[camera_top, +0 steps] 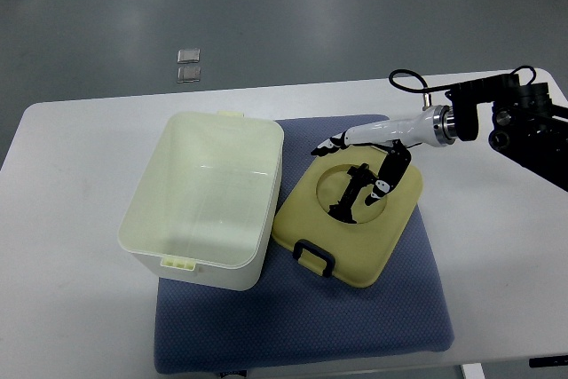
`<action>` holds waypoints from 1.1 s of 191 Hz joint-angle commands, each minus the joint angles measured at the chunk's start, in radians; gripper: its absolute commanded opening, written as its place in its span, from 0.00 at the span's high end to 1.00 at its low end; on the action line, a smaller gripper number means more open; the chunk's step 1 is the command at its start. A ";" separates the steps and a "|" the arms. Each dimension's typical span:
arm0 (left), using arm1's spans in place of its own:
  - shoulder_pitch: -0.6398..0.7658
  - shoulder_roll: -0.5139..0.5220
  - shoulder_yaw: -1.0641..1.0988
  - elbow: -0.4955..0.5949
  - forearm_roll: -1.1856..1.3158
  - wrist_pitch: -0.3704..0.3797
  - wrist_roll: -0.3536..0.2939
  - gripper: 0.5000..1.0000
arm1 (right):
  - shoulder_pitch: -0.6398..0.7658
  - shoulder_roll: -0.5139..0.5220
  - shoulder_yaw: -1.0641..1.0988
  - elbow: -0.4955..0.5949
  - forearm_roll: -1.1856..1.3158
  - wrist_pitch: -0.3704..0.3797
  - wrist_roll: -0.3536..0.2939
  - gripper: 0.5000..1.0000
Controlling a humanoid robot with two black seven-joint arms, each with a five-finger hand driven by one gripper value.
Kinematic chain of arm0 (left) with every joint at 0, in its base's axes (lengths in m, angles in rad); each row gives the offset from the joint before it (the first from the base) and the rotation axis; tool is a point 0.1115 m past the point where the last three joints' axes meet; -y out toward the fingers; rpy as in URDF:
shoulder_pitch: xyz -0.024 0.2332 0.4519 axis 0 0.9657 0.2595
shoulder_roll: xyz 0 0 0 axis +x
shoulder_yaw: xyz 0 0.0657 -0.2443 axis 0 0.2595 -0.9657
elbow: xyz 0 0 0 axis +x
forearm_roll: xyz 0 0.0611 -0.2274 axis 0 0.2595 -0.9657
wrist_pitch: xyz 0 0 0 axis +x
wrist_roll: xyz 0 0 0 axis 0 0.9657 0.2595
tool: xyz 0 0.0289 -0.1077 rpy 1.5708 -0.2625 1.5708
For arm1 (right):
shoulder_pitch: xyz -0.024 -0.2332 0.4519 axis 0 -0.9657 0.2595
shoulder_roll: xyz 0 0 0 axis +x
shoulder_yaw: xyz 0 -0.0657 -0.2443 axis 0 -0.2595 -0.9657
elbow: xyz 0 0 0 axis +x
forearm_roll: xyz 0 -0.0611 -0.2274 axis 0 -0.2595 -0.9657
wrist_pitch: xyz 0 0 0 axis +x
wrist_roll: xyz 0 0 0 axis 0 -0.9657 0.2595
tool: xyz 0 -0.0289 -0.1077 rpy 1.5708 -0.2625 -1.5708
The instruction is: Open white storage box with right hand
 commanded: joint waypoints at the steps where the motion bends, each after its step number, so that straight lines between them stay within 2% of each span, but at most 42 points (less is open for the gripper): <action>1: -0.001 0.000 0.001 -0.001 0.000 0.000 0.000 0.00 | 0.015 -0.030 0.018 -0.034 0.099 0.001 -0.002 0.13; 27: 0.001 0.000 0.001 -0.002 0.001 0.000 0.000 0.00 | 0.034 -0.032 0.077 -0.100 0.251 0.001 -0.002 0.13; 44: 0.001 0.000 -0.001 -0.001 0.000 0.000 0.000 0.00 | 0.032 -0.015 0.160 -0.202 0.386 0.001 -0.003 0.13; 63: 0.001 0.000 -0.003 -0.002 0.000 0.000 0.000 0.00 | 0.023 0.036 0.253 -0.339 0.656 0.001 -0.009 0.13; 82: 0.001 0.000 -0.003 -0.004 0.001 -0.002 0.000 0.00 | -0.009 0.099 0.275 -0.423 0.963 -0.004 -0.062 0.13; 113: -0.001 0.000 -0.001 -0.010 0.001 0.000 0.000 0.00 | -0.077 0.149 0.281 -0.449 1.542 -0.238 -0.118 0.13; 130: -0.001 0.000 0.001 -0.011 0.003 0.000 0.000 0.00 | -0.090 0.183 0.284 -0.451 1.716 -0.298 -0.109 0.13; 151: -0.001 0.000 0.001 -0.011 0.003 0.000 0.000 0.00 | -0.121 0.221 0.285 -0.452 1.808 -0.301 -0.098 0.13; 210: 0.001 0.000 0.001 -0.010 0.003 -0.002 0.000 0.00 | -0.167 0.271 0.287 -0.451 1.817 -0.298 -0.052 0.13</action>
